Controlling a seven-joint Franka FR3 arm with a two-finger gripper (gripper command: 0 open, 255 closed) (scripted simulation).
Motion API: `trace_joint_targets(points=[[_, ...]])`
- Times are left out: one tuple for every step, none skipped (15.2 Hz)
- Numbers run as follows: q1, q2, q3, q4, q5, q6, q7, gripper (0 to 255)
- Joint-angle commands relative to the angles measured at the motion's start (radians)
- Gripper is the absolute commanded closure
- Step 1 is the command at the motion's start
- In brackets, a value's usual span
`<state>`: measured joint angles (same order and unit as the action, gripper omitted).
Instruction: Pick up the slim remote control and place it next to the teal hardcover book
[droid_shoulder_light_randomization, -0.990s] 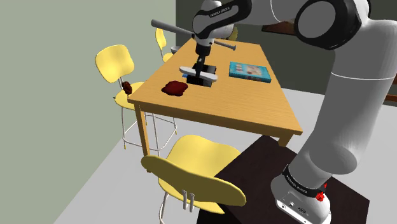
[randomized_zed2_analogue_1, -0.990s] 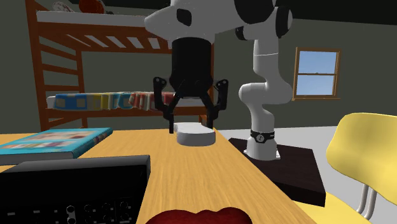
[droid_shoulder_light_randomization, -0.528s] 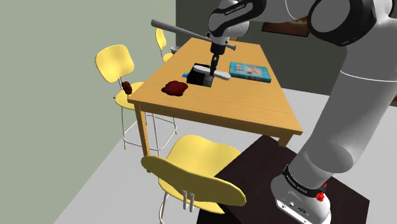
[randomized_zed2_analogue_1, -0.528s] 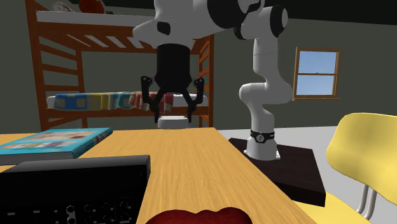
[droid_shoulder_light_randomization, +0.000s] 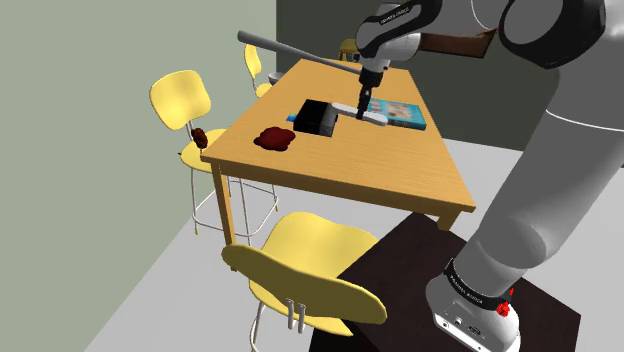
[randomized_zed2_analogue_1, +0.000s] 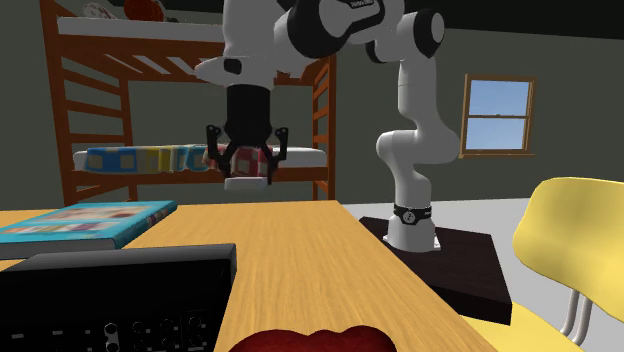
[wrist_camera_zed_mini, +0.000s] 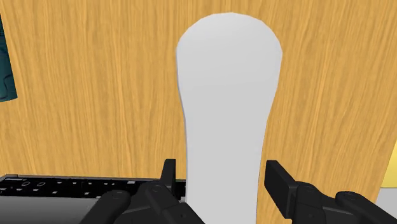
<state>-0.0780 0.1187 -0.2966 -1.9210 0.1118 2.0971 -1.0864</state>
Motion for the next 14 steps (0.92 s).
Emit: trace_joint_targets(points=[[-0.026,-0.012,-0.02,-0.013,0.002,-0.002,-0.049,255],[-0.039,-0.015,-0.03,-0.016,0.004,-0.003,-0.072,255],[-0.051,-0.016,-0.04,-0.018,0.006,-0.005,-0.096,255],[-0.064,-0.017,-0.05,-0.018,0.008,-0.007,-0.12,255],[-0.078,-0.016,-0.06,-0.017,0.011,-0.009,-0.144,255],[-0.091,-0.015,-0.07,-0.015,0.014,-0.012,-0.168,255],[-0.104,-0.013,-0.08,-0.012,0.017,-0.015,-0.193,255],[-0.117,-0.009,-0.09,-0.008,0.021,-0.019,-0.217,255],[-0.131,-0.005,-0.1,-0.003,0.025,-0.022,-0.242,255],[-0.145,0.0,-0.11,0.004,0.029,-0.027,-0.267,255],[-0.158,0.007,-0.12,0.012,0.034,-0.031,-0.292,255],[-0.173,0.014,-0.129,0.021,0.04,-0.036,-0.318,255],[-0.187,0.023,-0.139,0.031,0.046,-0.041,-0.343,255],[-0.202,0.032,-0.148,0.042,0.052,-0.047,-0.368,255]])
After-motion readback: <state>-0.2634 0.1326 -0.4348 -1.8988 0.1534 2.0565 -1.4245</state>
